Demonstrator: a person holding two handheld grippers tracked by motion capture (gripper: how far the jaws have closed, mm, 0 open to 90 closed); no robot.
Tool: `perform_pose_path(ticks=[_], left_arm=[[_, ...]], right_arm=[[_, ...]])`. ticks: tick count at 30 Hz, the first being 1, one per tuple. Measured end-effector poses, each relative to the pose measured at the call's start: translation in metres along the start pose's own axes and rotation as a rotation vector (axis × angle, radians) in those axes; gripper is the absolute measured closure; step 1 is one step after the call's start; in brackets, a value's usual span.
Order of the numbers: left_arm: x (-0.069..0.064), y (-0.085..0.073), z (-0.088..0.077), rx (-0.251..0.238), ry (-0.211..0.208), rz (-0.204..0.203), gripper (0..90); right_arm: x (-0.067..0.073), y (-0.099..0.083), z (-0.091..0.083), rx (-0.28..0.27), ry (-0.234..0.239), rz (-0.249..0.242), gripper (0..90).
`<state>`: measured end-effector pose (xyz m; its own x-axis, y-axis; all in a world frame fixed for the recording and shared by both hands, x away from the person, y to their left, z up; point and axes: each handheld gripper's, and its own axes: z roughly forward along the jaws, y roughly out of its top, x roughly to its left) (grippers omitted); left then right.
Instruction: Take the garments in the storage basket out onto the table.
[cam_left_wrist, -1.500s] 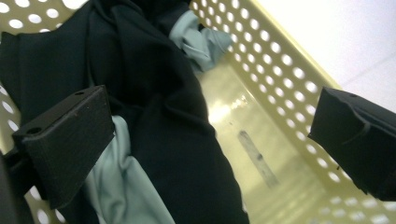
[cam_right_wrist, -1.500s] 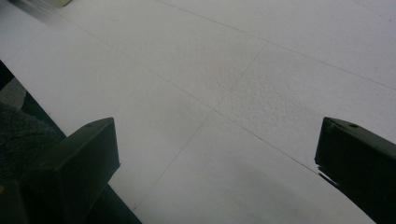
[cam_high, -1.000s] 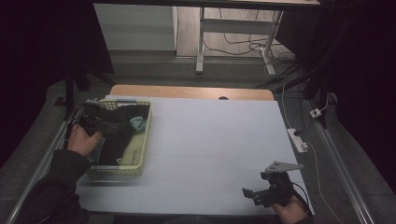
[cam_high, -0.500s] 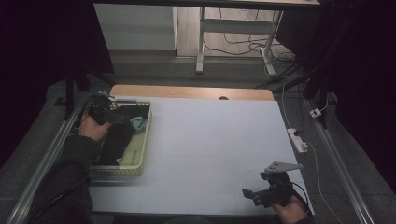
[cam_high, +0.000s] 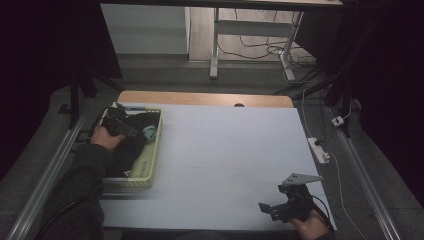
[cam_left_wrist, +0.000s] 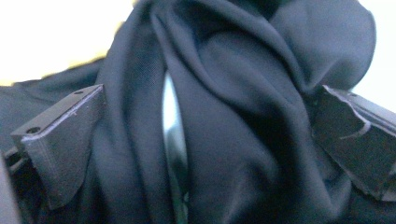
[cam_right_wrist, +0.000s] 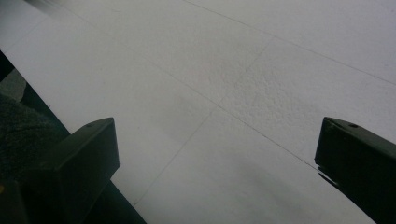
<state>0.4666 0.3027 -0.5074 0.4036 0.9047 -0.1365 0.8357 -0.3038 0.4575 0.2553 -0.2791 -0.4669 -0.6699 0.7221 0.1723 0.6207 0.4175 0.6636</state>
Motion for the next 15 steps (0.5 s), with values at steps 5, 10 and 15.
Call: perform_pose_path(ticks=[5,10,15], left_arm=[[-0.0012,0.0011,0.0055,0.045,-0.006,-0.034,4.5],[-0.0044,0.0018,0.0059,0.085,0.072,-0.049,32.6],[-0.01,0.0031,0.0026,0.105,0.113,-0.053,67.0]], right_arm=[[0.0004,0.0,0.0003,0.001,-0.002,-0.004,0.0],[0.0005,-0.0002,0.0002,0.002,-0.002,-0.005,0.0],[0.0008,-0.0004,0.0,0.002,-0.004,-0.007,0.0]])
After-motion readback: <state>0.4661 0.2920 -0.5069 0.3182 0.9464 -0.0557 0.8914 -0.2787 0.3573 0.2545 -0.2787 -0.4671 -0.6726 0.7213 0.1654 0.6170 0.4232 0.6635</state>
